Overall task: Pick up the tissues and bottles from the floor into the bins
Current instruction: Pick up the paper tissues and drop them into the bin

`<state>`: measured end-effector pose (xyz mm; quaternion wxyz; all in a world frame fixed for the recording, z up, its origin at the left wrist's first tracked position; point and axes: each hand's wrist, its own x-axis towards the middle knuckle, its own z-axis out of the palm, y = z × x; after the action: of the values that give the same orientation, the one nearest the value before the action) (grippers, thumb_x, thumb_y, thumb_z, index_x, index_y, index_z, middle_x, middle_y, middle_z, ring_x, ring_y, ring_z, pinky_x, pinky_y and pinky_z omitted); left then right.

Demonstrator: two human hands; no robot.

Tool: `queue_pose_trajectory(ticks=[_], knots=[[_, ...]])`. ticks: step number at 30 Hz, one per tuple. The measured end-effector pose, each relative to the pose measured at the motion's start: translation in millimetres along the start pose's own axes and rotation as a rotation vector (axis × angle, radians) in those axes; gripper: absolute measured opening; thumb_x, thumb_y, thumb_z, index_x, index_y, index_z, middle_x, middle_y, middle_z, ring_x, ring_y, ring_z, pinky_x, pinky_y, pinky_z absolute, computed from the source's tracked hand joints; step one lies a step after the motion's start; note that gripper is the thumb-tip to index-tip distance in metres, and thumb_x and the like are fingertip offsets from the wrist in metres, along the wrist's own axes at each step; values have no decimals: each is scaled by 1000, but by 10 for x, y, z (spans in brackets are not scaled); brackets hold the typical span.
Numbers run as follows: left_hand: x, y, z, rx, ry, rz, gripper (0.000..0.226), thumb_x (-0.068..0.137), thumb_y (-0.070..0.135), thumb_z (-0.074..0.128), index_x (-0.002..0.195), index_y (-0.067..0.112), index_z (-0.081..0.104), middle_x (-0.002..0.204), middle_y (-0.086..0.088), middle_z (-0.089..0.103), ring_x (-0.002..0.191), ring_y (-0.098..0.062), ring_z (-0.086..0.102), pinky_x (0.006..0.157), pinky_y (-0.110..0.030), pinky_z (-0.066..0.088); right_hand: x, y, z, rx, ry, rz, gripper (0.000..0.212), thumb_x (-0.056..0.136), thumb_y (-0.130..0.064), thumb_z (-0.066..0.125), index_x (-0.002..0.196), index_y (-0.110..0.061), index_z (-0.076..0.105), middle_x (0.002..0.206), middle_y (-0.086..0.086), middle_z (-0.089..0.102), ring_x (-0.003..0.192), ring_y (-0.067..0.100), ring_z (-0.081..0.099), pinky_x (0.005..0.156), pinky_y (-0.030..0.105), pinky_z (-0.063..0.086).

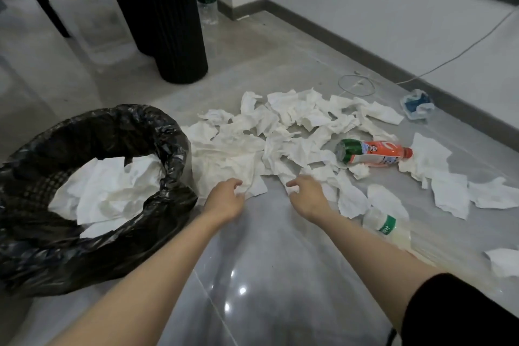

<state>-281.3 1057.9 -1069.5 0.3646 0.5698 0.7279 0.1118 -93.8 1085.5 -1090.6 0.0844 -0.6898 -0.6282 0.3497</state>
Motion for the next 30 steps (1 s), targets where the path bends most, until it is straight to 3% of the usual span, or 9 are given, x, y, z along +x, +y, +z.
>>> queue_pose_trajectory(ticks=[4, 7, 11, 14, 19, 21, 23, 26, 30], knots=[[124, -56, 46, -20, -7, -15, 43, 94, 15, 48, 138, 12, 44, 141, -7, 47, 128, -25, 46, 105, -29, 35, 227, -94, 91, -63, -40, -36, 38, 96, -10, 40, 130, -15, 55, 157, 3, 17, 141, 29, 15, 113, 31, 16], [195, -50, 61, -37, -23, -17, 44, 94, 13, 47, 138, 13, 44, 142, -7, 46, 128, -24, 46, 105, -29, 35, 336, -92, 148, -124, -94, -20, 38, 96, -8, 36, 129, -13, 56, 159, 3, 10, 142, 32, 15, 112, 30, 15], [215, -34, 90, -47, -22, -11, 44, 94, 12, 46, 138, 12, 44, 141, -7, 47, 127, -24, 47, 103, -27, 34, 340, -11, 207, -12, -18, 66, 41, 90, 1, 36, 128, -2, 53, 144, 14, 42, 130, 33, 38, 106, 34, 29], [197, -19, 96, -58, -20, -3, 44, 94, 11, 46, 138, 12, 44, 141, -8, 47, 127, -25, 47, 104, -28, 35, 281, 9, 173, 144, 97, 99, 42, 91, -3, 42, 132, -6, 53, 137, 9, 53, 123, 25, 50, 106, 32, 38], [103, 16, 74, -92, -27, 17, 45, 93, 11, 46, 138, 13, 44, 141, -7, 46, 126, -24, 47, 105, -28, 35, 167, -16, 23, 209, 250, 42, 23, 87, -12, 57, 103, -11, 74, 97, 8, 73, 73, 20, 62, 73, 29, 51], [58, 28, 64, -94, -35, 26, 45, 93, 13, 47, 138, 14, 44, 141, -7, 46, 126, -25, 47, 105, -29, 36, 160, -6, -19, 150, 254, 1, 18, 85, -17, 61, 96, -14, 75, 100, 3, 72, 79, 18, 63, 73, 27, 50], [20, 23, 56, -88, -37, 36, 44, 94, 15, 49, 138, 14, 44, 141, -7, 46, 126, -25, 47, 107, -31, 36, 185, 17, -39, 44, 169, -53, 19, 85, -19, 61, 96, -15, 75, 128, -1, 61, 104, 17, 60, 85, 27, 47], [0, -22, 47, -87, -41, 35, 44, 94, 17, 49, 137, 16, 45, 140, -8, 46, 126, -24, 46, 108, -33, 36, 231, 35, -37, -55, 18, -77, 27, 90, -15, 56, 112, -10, 69, 153, 0, 32, 137, 18, 37, 104, 28, 34], [38, -63, 24, -84, -37, 29, 43, 94, 15, 47, 138, 18, 44, 140, -6, 46, 124, -24, 48, 104, -29, 36, 312, 11, 7, -41, -84, -48, 30, 95, -10, 48, 119, -7, 65, 159, 3, 14, 143, 18, 23, 108, 23, 24]])
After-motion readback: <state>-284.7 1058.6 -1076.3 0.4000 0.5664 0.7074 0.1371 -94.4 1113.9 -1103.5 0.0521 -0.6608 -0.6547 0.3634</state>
